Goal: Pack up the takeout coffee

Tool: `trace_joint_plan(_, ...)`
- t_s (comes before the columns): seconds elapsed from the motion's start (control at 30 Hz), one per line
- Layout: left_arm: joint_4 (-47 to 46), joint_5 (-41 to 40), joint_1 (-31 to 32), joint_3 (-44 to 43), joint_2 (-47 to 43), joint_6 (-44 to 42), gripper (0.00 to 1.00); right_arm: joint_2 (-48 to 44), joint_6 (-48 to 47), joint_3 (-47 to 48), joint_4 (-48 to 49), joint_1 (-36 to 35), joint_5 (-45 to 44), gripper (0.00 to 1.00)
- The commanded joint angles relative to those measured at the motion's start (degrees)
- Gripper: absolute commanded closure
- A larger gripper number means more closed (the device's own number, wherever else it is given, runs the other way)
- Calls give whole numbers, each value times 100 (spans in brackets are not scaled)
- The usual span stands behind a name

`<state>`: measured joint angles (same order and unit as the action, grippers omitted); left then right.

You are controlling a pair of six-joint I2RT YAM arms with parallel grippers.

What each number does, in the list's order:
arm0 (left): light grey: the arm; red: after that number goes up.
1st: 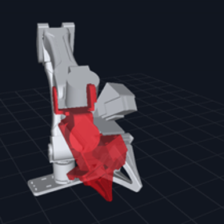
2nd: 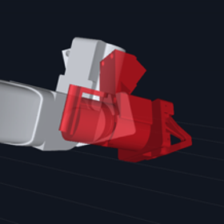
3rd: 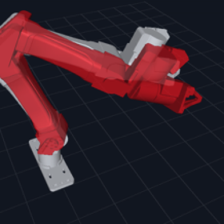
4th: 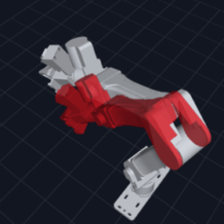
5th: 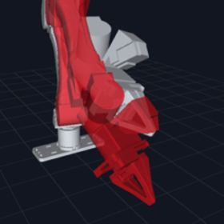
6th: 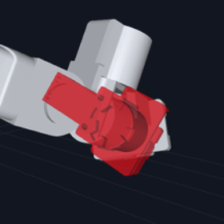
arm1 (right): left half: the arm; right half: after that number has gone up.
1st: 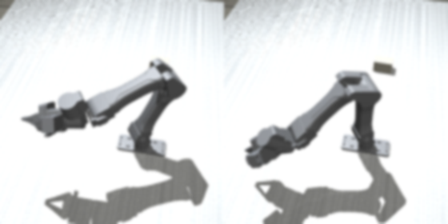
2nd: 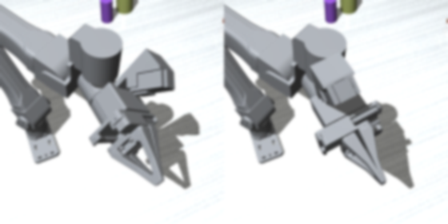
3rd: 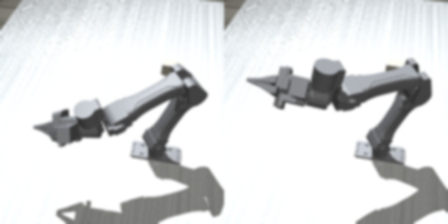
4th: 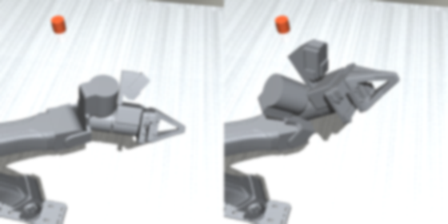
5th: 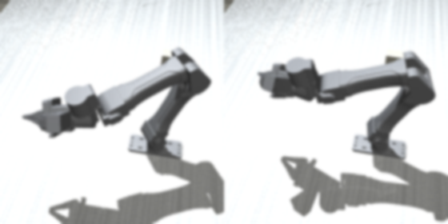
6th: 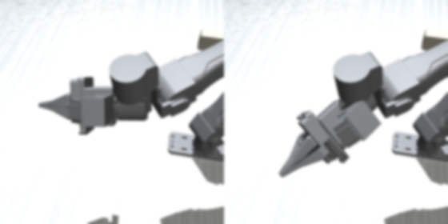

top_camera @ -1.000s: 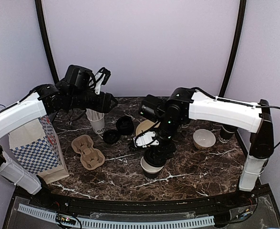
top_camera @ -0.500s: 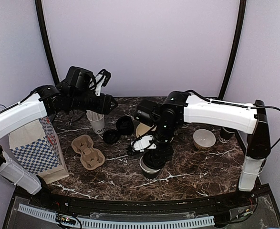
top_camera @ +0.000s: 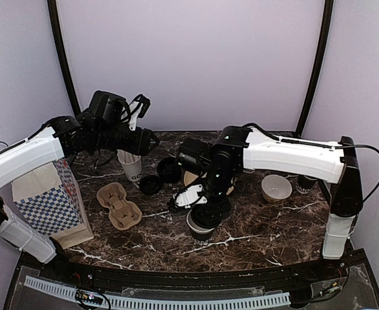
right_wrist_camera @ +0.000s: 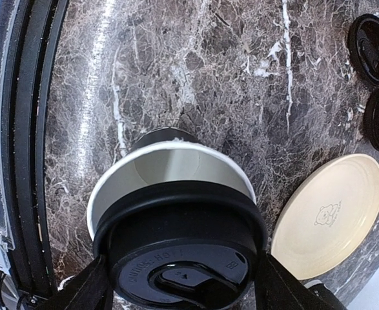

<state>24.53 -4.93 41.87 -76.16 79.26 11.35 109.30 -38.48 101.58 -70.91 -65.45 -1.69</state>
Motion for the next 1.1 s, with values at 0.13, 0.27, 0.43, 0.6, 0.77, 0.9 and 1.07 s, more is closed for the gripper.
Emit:
trace_joint_plan(0.13,-20,48,-54,59,-161,42,43,-189,-14,-3,253,-241,-445,27)
trace_joint_plan(0.27,-19,69,-48,56,-128,57,43,-85,-37,119,174,-249,-299,26)
trace_joint_plan(0.43,-53,125,-49,78,-112,97,43,100,-55,233,82,-241,-301,23)
trace_joint_plan(0.6,-69,162,-52,160,-147,141,43,138,-37,400,55,-240,-199,17)
trace_joint_plan(0.77,-89,182,-55,259,-225,201,43,90,-11,414,18,-224,-93,16)
trace_joint_plan(0.9,-65,194,-51,288,-272,280,43,-129,-40,397,-15,-113,-5,14)
trace_joint_plan(1.07,188,527,-47,222,-276,549,45,-606,-36,460,-99,516,502,14)
